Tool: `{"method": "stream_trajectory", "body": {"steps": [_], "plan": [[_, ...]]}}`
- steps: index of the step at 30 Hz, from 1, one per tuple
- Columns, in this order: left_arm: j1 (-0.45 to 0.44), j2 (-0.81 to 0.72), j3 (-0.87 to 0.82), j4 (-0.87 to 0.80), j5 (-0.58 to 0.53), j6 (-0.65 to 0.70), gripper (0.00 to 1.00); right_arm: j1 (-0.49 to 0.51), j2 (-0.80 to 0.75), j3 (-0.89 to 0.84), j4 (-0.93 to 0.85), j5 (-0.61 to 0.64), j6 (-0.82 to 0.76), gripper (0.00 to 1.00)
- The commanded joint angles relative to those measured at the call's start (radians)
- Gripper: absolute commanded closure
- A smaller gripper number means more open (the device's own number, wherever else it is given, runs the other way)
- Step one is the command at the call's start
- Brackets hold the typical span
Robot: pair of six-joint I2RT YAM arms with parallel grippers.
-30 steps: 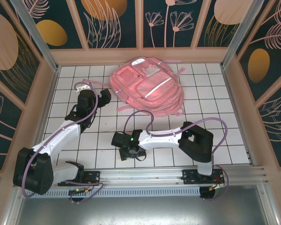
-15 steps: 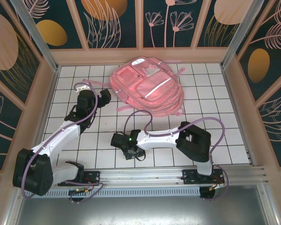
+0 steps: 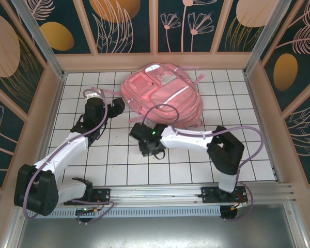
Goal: Pack books, pencil case, and school supplies into a backpack
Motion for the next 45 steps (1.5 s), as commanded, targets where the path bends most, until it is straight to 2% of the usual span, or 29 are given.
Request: {"method": "stream_trajectory", "body": {"steps": [1,4,7,10,13,16,22,29,37,45], "plan": [[0.005,0.046,0.068,0.024,0.116,0.035,0.09,-0.094,-0.099,0.020,-0.013,0.054,-0.114,0.78],[-0.034,0.127,0.134,0.009,0.165,0.068,0.16,-0.220,-0.172,-0.007,0.010,0.062,-0.182,0.78],[-0.126,0.217,0.243,-0.046,0.084,0.136,0.17,-0.362,-0.249,-0.064,0.059,0.066,-0.241,0.78],[-0.198,0.329,0.360,-0.095,0.071,0.191,0.18,-0.514,-0.311,-0.130,0.125,0.040,-0.296,0.78],[-0.249,0.446,0.480,-0.144,0.080,0.241,0.20,-0.681,-0.373,-0.208,0.217,-0.047,-0.330,0.77],[-0.312,0.577,0.621,-0.236,0.034,0.320,0.21,-0.833,-0.415,-0.260,0.292,-0.155,-0.346,0.77],[-0.413,0.751,0.829,-0.371,-0.029,0.430,0.21,-1.005,-0.437,-0.302,0.351,-0.270,-0.372,0.77],[-0.501,0.924,1.046,-0.524,-0.069,0.539,0.19,-1.091,-0.450,-0.362,0.403,-0.353,-0.365,0.77],[-0.501,1.016,1.153,-0.572,-0.201,0.530,0.21,-1.098,-0.473,-0.374,0.406,-0.362,-0.363,0.77],[-0.488,0.989,1.173,-0.546,-0.344,0.496,0.45,-1.098,-0.486,-0.368,0.407,-0.370,-0.356,0.77]]}}
